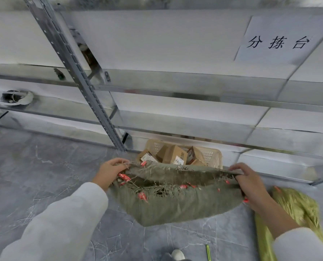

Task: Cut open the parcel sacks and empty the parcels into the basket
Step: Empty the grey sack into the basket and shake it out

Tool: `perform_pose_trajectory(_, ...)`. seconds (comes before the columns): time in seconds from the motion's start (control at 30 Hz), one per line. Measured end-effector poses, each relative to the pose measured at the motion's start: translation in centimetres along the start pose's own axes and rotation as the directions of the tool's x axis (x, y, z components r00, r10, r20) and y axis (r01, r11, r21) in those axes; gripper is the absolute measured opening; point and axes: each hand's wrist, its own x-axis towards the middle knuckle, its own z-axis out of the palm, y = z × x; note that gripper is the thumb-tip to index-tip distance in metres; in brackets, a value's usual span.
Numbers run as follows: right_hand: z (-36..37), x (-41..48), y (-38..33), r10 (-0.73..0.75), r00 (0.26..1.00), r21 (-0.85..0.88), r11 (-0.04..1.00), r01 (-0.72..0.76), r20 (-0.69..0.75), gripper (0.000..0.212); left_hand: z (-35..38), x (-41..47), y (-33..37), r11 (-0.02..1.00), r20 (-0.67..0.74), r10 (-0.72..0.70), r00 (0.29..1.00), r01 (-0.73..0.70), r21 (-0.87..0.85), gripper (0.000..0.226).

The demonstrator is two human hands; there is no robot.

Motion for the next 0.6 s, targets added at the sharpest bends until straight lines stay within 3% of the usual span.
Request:
perform_pose_trajectory(0.1,0.9,-0.2,-0.1,0.07,0.976,0.052,0.995,-0.082,0.205,0.047,0.7,-0.5,0.4,0.995,0.327,-0.085,0.941,0.098,-0.023,0.027)
perform_pose_trajectory(0.2,5.1,0.0,-1.8,0.046,0.951,0.038,0.997,-0.061,0.306,0.035,6.0,-0.5,1.0,0.983,0.451,-0.065,0.89,-0.021,0.183,0.046)
perform_pose_trajectory(0.27,8.8,0.6,-3.0,-0.029,0.93,-0.046,0.998,0.049,0.367,0.031,10.9,0.0,1.0,0.95,0.569,-0.106,0.816,-0.086,0.301,0.05)
perform_pose_trajectory(0.33,10.7,2.0,-3.4,-0.087,0.934,-0.13,0.982,0.139,0.346,0.03,14.1,1.1,0.8,0.932,0.614,-0.177,0.769,-0.069,0.355,0.051)
perform_pose_trajectory(0.4,10.5,4.1,-2.6,-0.068,0.922,0.071,0.996,0.044,0.381,0.023,14.6,2.9,0.6,0.954,0.565,-0.191,0.803,0.016,0.3,0.047)
perform_pose_trajectory(0.43,10.2,5.0,-1.7,-0.056,0.883,0.209,0.977,-0.048,0.466,0.03,14.5,4.1,0.5,0.966,0.535,-0.181,0.825,0.048,0.253,0.039)
perform_pose_trajectory(0.47,9.8,5.9,-0.6,-0.07,0.836,0.266,0.959,-0.093,0.544,0.052,14.3,5.2,0.5,0.975,0.51,-0.174,0.843,0.074,0.211,0.032)
perform_pose_trajectory(0.53,10.3,6.9,1.2,-0.083,0.739,0.039,0.996,0.077,0.668,0.1,14.3,7.5,0.4,0.981,0.49,-0.186,0.851,0.134,0.14,0.02)
perform_pose_trajectory(0.6,12.4,7.7,2.1,-0.016,0.694,-0.223,0.942,0.253,0.72,0.134,15.2,9.6,0.4,0.975,0.497,-0.223,0.838,0.199,0.101,0.014)
